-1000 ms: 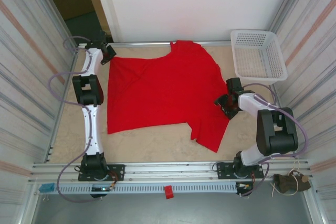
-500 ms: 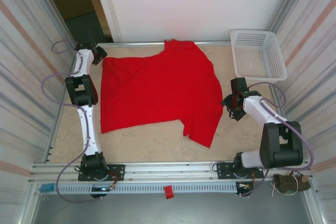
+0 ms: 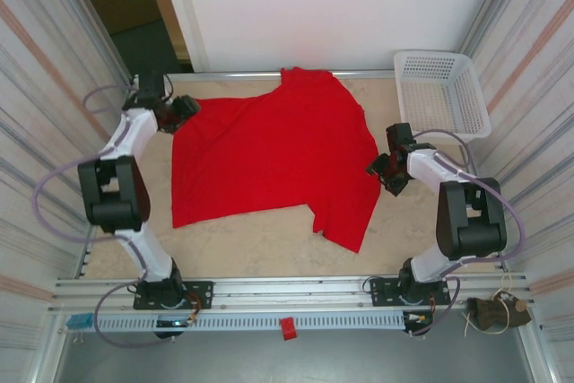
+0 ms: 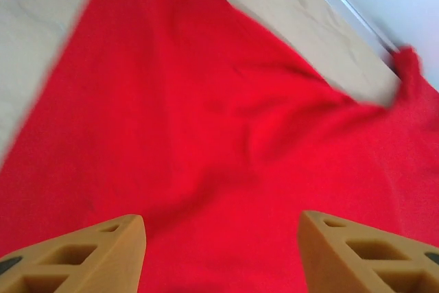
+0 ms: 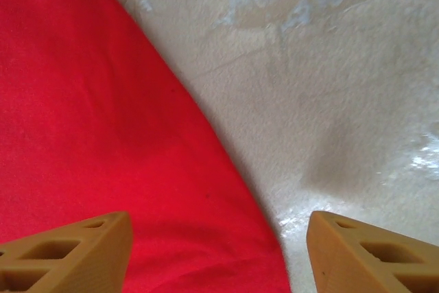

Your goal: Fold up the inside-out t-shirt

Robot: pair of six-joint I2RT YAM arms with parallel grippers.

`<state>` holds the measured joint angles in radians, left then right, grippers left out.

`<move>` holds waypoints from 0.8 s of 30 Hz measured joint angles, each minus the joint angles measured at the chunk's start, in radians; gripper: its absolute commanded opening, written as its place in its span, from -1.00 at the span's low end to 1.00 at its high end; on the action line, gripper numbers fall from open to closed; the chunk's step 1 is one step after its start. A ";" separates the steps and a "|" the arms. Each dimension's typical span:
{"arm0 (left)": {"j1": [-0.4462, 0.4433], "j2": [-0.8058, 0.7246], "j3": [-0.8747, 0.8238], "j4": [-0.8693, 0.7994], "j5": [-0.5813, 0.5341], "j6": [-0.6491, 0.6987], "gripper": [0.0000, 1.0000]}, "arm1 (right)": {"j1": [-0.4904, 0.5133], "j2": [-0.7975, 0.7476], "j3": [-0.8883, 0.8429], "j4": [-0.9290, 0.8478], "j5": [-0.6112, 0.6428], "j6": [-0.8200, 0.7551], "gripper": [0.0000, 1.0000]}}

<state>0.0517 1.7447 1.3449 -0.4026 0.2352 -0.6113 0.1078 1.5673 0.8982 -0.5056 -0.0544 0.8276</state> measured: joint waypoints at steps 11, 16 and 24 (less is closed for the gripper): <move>-0.043 -0.050 -0.437 0.188 0.091 -0.172 0.25 | 0.011 -0.069 -0.134 0.031 0.004 0.054 -1.00; -0.043 -0.050 -0.447 0.224 0.090 -0.179 0.26 | 0.011 -0.379 -0.280 -0.039 0.032 0.124 -1.00; -0.037 -0.093 -0.465 0.200 0.087 -0.159 0.26 | 0.017 -0.747 -0.391 -0.184 0.053 0.211 0.01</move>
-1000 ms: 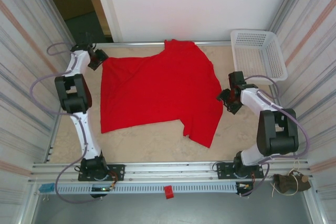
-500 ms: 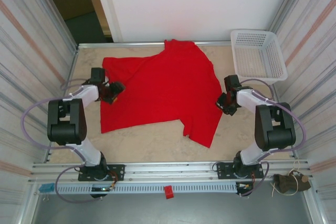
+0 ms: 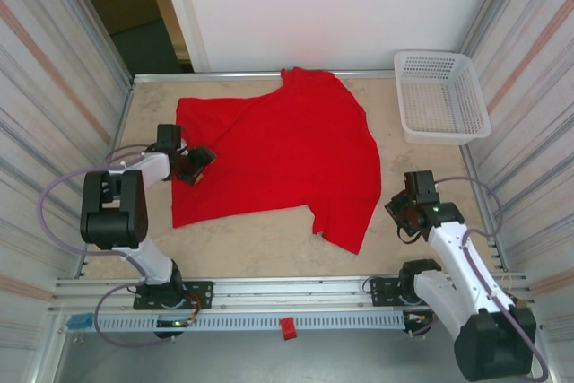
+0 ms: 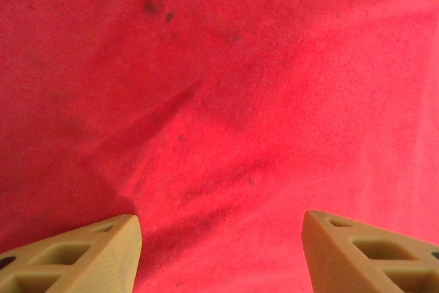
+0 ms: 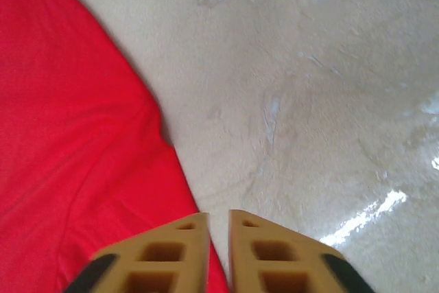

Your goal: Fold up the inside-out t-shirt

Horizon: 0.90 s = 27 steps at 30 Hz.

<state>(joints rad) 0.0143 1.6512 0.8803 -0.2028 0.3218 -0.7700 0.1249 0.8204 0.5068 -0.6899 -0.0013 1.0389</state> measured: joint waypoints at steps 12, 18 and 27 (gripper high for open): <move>0.003 -0.235 0.037 -0.112 -0.011 0.103 0.27 | 0.272 0.271 0.111 -0.027 0.055 -0.039 0.24; 0.003 -0.341 0.047 -0.142 -0.006 0.116 0.28 | 0.407 0.281 0.079 -0.020 0.080 0.031 0.22; 0.003 -0.401 0.039 -0.146 0.005 0.112 0.28 | 0.549 0.405 0.045 0.004 0.105 0.150 -0.42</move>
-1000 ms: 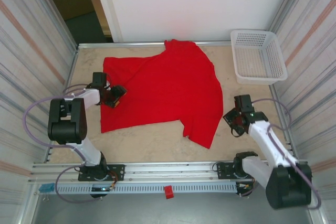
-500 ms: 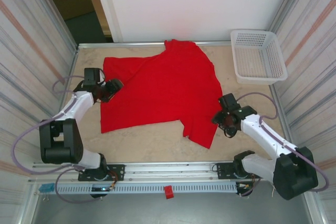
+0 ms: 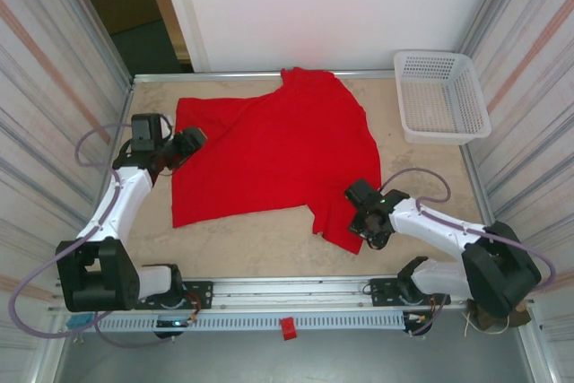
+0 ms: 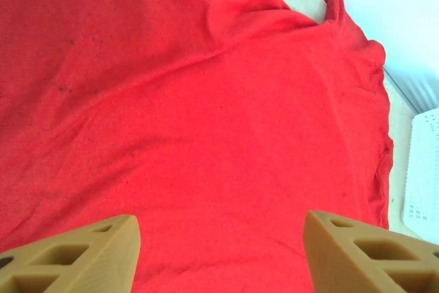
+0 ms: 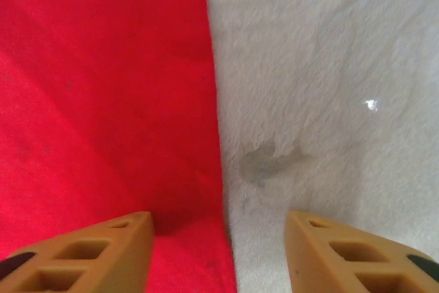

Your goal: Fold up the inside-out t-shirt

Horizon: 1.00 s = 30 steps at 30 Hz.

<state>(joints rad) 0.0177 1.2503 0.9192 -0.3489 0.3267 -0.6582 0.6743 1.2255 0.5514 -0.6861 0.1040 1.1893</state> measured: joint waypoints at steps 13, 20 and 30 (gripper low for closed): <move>0.000 -0.103 -0.086 -0.042 0.000 -0.003 0.30 | 0.135 -0.215 -0.078 -0.095 0.053 0.171 -1.00; 0.000 -0.225 -0.196 -0.134 -0.063 -0.021 0.40 | 0.163 -0.376 -0.085 -0.203 0.061 0.264 -0.15; 0.001 -0.428 -0.328 -0.316 -0.151 -0.099 0.50 | 0.171 -0.356 0.023 -0.307 0.076 0.249 0.21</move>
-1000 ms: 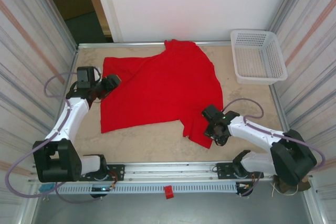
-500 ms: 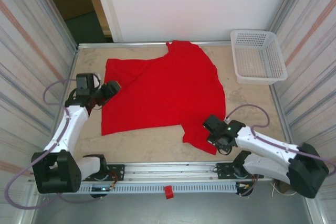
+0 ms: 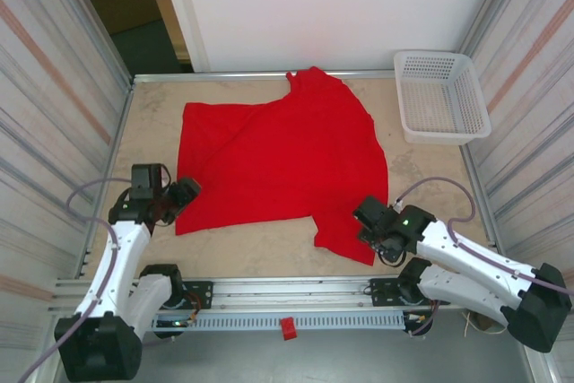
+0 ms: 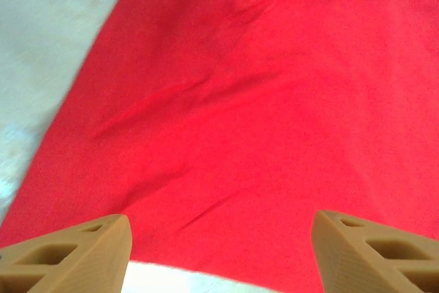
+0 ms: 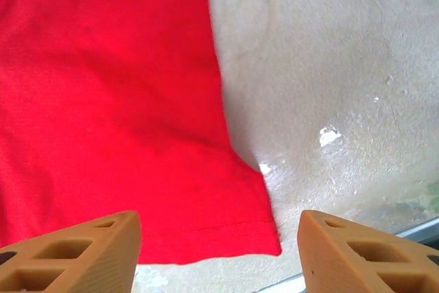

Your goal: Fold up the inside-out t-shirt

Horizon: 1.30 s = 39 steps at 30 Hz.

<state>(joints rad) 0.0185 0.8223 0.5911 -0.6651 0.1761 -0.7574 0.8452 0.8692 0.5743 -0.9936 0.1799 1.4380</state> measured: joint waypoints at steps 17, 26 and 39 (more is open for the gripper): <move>-0.001 -0.011 -0.050 -0.140 -0.093 -0.079 0.49 | 0.063 0.084 -0.077 0.060 -0.084 0.010 0.21; -0.001 0.055 -0.071 -0.107 -0.114 -0.108 0.48 | 0.087 0.151 -0.124 0.160 -0.115 0.028 -0.28; -0.001 0.116 -0.142 -0.061 -0.148 -0.199 0.24 | 0.087 0.072 -0.153 0.186 -0.116 0.056 -1.00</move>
<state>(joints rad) 0.0177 0.9379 0.4492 -0.7261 0.0284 -0.9565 0.9321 0.9413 0.4210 -0.8074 0.0635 1.4940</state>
